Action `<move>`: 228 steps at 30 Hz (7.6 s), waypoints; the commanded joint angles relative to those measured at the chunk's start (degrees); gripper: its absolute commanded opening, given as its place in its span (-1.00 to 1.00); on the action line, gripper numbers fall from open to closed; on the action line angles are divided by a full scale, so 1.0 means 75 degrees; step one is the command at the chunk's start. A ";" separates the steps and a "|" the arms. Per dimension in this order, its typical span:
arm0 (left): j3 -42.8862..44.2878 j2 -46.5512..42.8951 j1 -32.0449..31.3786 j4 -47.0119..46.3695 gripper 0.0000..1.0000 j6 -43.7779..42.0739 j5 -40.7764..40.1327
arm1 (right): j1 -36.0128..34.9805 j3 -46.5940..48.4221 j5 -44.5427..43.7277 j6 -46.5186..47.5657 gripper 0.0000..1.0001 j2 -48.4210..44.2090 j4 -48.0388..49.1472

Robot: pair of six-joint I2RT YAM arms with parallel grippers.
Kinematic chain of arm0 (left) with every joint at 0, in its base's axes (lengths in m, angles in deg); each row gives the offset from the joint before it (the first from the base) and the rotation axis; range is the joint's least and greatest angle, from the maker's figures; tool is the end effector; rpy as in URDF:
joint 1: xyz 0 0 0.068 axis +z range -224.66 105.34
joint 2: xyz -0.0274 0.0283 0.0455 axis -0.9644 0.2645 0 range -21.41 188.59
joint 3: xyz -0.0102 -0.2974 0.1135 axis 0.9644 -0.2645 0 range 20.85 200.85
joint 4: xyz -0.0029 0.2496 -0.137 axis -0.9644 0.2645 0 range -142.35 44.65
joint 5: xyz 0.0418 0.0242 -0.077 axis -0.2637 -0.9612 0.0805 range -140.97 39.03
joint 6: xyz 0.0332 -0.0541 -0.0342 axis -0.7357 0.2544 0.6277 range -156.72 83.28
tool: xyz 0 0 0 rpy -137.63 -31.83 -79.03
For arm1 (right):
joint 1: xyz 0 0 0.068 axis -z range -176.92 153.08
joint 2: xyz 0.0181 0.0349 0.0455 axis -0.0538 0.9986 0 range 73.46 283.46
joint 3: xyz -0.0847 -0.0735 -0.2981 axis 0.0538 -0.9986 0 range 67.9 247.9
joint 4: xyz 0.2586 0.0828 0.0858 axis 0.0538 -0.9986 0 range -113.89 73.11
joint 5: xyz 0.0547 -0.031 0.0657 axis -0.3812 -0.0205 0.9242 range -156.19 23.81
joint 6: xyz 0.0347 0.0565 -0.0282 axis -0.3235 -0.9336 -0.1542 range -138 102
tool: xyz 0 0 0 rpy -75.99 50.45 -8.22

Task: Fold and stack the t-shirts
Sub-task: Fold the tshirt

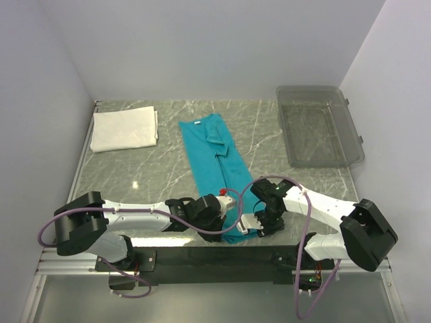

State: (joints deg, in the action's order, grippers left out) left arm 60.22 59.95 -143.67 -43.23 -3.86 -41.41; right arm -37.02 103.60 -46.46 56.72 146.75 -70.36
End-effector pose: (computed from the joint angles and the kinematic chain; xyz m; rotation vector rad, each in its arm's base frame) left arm 0.0973 -0.2811 0.1817 0.9144 2.5445 -0.8832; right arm 0.1236 0.1303 0.1642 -2.5374 1.6277 0.5086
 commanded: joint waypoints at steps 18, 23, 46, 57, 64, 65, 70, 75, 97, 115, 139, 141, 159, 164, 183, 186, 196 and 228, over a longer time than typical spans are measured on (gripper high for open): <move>-0.0246 -0.0325 0.0038 -0.0478 -0.99 0.0224 0.0155 | -0.1146 -0.0249 -0.1704 -0.1255 -0.66 0.0129 0.1141; -0.0293 -0.0372 0.0038 -0.0537 -0.99 0.0236 0.0178 | -0.1146 -0.0249 -0.1751 -0.1478 -0.98 0.0129 0.1212; -0.0433 -0.1143 0.0573 -0.0443 -0.99 0.0118 0.0400 | 0.1346 0.1705 0.0943 -0.0576 -1.00 -0.0436 -0.0768; 0.0139 -0.1135 0.2322 -0.0279 -0.99 0.0013 0.1244 | 0.2182 0.3862 0.1120 -0.0576 -1.00 0.1531 -0.0968; 0.0549 -0.0794 0.3796 -0.0068 -0.99 -0.0127 0.1385 | 0.2417 0.6297 0.1061 -0.1079 -1.00 0.3537 -0.0932; 0.0644 -0.0747 0.3973 0.0013 -0.99 -0.0151 0.1374 | 0.2417 0.6557 0.1050 -0.1230 -1.00 0.3760 -0.0921; 0.1370 -0.0080 0.4829 0.0201 -0.99 -0.0268 0.1291 | 0.2405 0.8301 0.1085 -0.1664 -1.00 0.5178 -0.1049; 0.2084 0.0927 0.5357 0.0318 -0.99 -0.0210 0.1151 | 0.2417 0.9254 0.0933 -0.1935 -1.00 0.6139 -0.0992; 0.3129 0.2147 0.6073 0.0705 -0.99 -0.0620 0.0882 | 0.2311 1.0919 0.0534 -0.2755 -1.00 0.7371 -0.0663; 0.3375 0.1821 0.6260 0.0576 0.15 -0.0480 -0.1251 | 0.2346 0.9737 -0.0637 -0.5471 0.15 0.6576 0.2392; 0.0832 -0.0853 0.3777 0.1187 -0.05 -0.1055 0.0248 | 0.2956 0.4474 0.1601 0.0890 0.31 0.3445 0.0613; 0.0820 -0.0585 0.3554 0.0859 -0.02 -0.0995 0.0062 | 0.2944 0.4521 0.1589 0.0725 0.32 0.3609 0.0766; 0.1617 0.1396 0.3190 0.0729 -0.08 -0.0655 -0.1193 | 0.2686 0.4954 0.1355 0.0327 0.32 0.4336 0.0872; 0.1687 0.1702 0.3190 0.0623 -0.32 -0.0561 -0.0982 | 0.2663 0.5106 0.1109 0.0104 0.30 0.4535 0.0895; 0.1301 0.1375 0.3412 0.0225 -0.99 -0.0480 -0.0010 | 0.2464 0.4556 0.0534 -0.0985 -0.36 0.4629 0.1657; 0.1067 0.1211 0.3471 0.0061 -0.99 -0.0421 0.0295 | 0.2475 0.4568 0.0557 -0.1137 -0.64 0.4606 0.1634; 0.0504 0.0134 0.3471 0.0341 -0.99 -0.0397 0.1407 | 0.2862 0.4650 0.1916 -0.0717 -1.00 0.3822 -0.0519; 0.4406 0.2627 0.7970 0.0261 -0.99 -0.1195 0.2979 | 0.2932 1.1811 0.2245 -0.5894 -1.00 0.7325 0.0854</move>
State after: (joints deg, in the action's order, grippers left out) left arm 90.56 77.78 -85.56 -37.22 -12.66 -20.80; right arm -15.25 193.39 -29.24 20.06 203.12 -74.67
